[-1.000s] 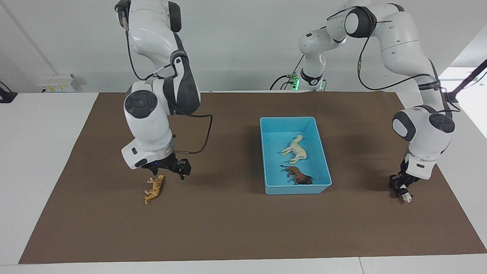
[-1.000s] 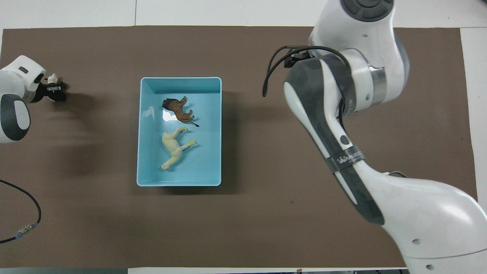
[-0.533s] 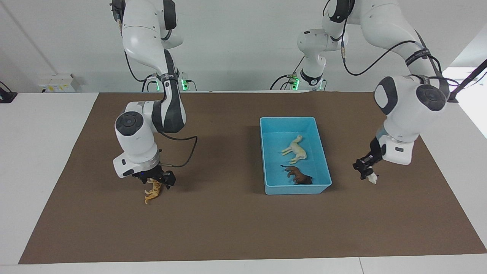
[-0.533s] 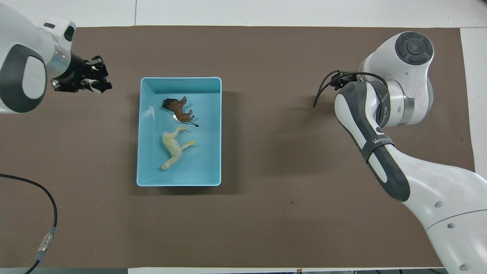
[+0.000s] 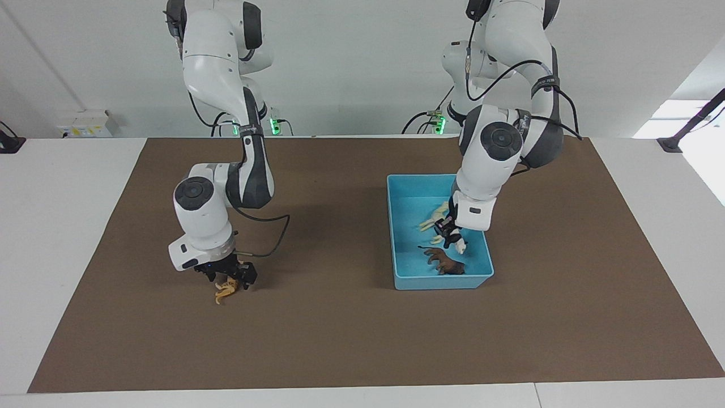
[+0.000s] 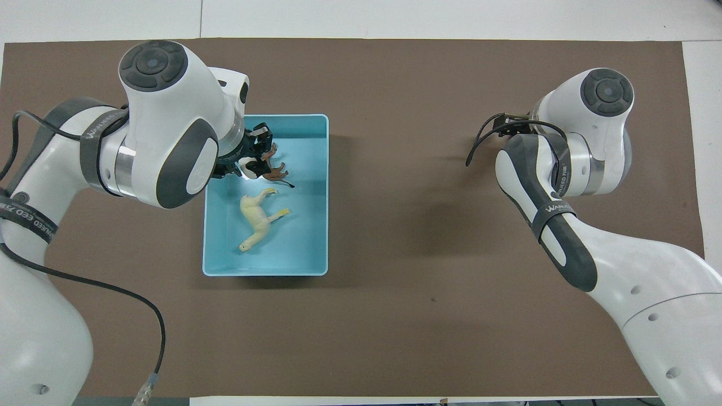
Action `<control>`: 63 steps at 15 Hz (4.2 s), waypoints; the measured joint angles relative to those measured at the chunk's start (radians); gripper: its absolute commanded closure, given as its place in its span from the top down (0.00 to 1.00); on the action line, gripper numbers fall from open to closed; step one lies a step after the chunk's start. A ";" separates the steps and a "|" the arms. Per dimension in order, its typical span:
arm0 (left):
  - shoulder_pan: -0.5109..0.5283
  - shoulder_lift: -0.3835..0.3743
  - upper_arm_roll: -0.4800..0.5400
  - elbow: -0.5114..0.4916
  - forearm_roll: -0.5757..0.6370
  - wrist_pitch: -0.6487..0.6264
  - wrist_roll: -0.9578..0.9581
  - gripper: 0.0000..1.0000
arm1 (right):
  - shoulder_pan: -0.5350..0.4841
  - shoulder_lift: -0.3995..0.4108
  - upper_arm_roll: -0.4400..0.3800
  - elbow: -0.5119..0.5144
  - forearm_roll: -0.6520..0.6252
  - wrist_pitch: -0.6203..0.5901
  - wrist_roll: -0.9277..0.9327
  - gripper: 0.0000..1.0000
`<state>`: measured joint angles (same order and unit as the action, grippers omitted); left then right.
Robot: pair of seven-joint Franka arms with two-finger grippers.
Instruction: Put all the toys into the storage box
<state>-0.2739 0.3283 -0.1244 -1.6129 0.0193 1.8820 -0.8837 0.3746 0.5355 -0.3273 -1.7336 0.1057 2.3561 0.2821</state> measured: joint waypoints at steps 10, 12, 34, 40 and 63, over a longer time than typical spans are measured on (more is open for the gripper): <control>0.190 -0.213 0.035 -0.002 0.000 -0.255 0.551 1.00 | 0.003 -0.003 0.007 -0.002 0.029 0.015 -0.002 0.00; 0.216 -0.219 0.034 -0.002 0.000 -0.289 0.645 1.00 | 0.027 -0.007 0.009 0.092 0.029 -0.130 0.000 0.00; 0.300 -0.312 -0.044 -0.122 -0.002 -0.289 0.741 1.00 | 0.502 0.066 0.116 0.456 0.130 -0.076 0.550 1.00; 0.266 -0.321 -0.035 -0.122 -0.003 -0.296 0.741 1.00 | 0.213 -0.068 0.070 0.451 0.097 -0.307 0.241 1.00; 0.263 -0.331 -0.027 -0.123 -0.033 -0.244 0.741 1.00 | -0.345 -0.498 0.187 0.149 -0.113 -0.846 -0.410 1.00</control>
<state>-0.0104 -0.0024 -0.1511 -1.7354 -0.0133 1.6378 -0.1430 0.0294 0.0376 -0.1405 -1.5847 -0.0072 1.5100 -0.1281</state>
